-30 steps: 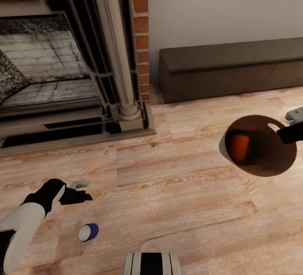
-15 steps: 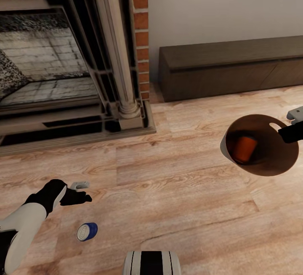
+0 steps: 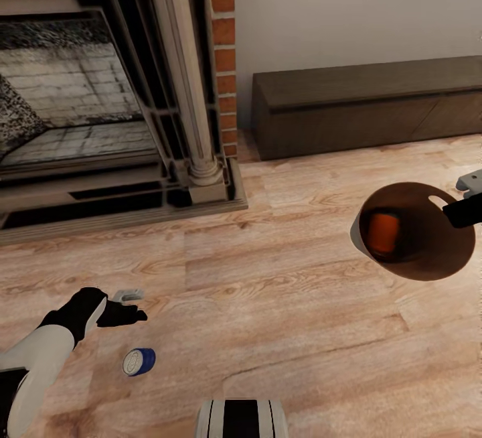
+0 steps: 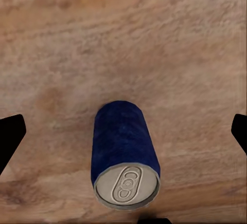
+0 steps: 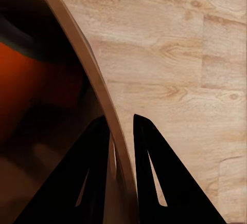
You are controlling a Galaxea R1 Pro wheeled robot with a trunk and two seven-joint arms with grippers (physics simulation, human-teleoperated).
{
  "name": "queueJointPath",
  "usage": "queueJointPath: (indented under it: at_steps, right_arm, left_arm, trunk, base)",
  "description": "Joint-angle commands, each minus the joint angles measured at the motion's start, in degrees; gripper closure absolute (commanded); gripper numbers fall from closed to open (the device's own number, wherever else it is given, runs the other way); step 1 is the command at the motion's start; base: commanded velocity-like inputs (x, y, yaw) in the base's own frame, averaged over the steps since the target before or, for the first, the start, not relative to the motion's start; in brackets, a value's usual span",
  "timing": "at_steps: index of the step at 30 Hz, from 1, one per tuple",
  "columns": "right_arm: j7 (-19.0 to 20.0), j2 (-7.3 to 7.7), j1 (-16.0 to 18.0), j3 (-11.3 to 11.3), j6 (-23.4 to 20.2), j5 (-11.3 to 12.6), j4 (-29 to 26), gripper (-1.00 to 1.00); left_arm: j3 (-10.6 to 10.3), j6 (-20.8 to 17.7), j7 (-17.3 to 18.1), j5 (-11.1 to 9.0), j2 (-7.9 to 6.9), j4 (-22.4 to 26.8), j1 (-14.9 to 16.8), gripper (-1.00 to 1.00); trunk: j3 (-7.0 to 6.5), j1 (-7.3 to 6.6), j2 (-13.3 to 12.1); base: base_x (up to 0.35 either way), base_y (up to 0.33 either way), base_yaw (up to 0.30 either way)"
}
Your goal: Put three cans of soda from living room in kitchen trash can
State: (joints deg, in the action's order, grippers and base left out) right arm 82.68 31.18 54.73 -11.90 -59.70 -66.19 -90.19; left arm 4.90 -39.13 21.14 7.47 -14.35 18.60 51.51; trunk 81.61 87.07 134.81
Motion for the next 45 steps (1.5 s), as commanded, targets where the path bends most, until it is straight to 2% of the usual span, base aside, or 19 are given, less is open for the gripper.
queueJointPath:
  at_steps: [1,7,22,35,42,45]
  right_arm:
    - [0.4,0.00,0.0,0.0,-0.3,0.0,0.0,1.00]
    - [0.5,0.01,0.0,0.0,-0.3,0.0,0.0,1.00]
    - [0.5,-0.07,0.0,0.0,-0.3,0.0,0.0,1.00]
    - [0.5,-0.07,0.0,0.0,-0.3,0.0,0.0,1.00]
    - [0.5,0.00,0.0,0.1,-0.3,0.0,0.0,1.00]
    - [0.6,0.01,0.0,0.2,-0.3,0.0,0.0,1.00]
  left_arm:
    - [0.0,0.1,0.0,0.0,0.01,0.0,0.0,-1.00]
    - [-0.1,0.2,0.0,0.0,0.02,0.0,0.0,-1.00]
    - [-0.1,1.7,0.0,0.0,0.02,0.0,-0.9,-1.00]
    - [-0.1,1.9,-0.1,0.0,0.02,0.0,-1.0,-1.00]
    - [-0.1,1.8,-0.2,0.0,0.07,0.0,-1.0,-1.00]
    - [-0.1,1.9,-0.2,0.0,0.07,0.2,-1.0,-1.00]
  trunk:
    - [0.00,-0.01,0.0]
    - [0.00,-0.01,0.0]
    - [0.00,-0.01,0.0]
    - [0.00,-0.01,0.0]
    - [1.25,1.53,2.8]
    - [1.25,1.53,2.8]
  base:
    - [-0.269,-0.063,0.000]
    - [-0.254,-0.059,0.000]
    - [-0.026,-0.005,0.000]
    - [-0.124,0.000,0.000]
    - [-0.004,0.000,0.000]
    - [0.000,0.000,0.000]
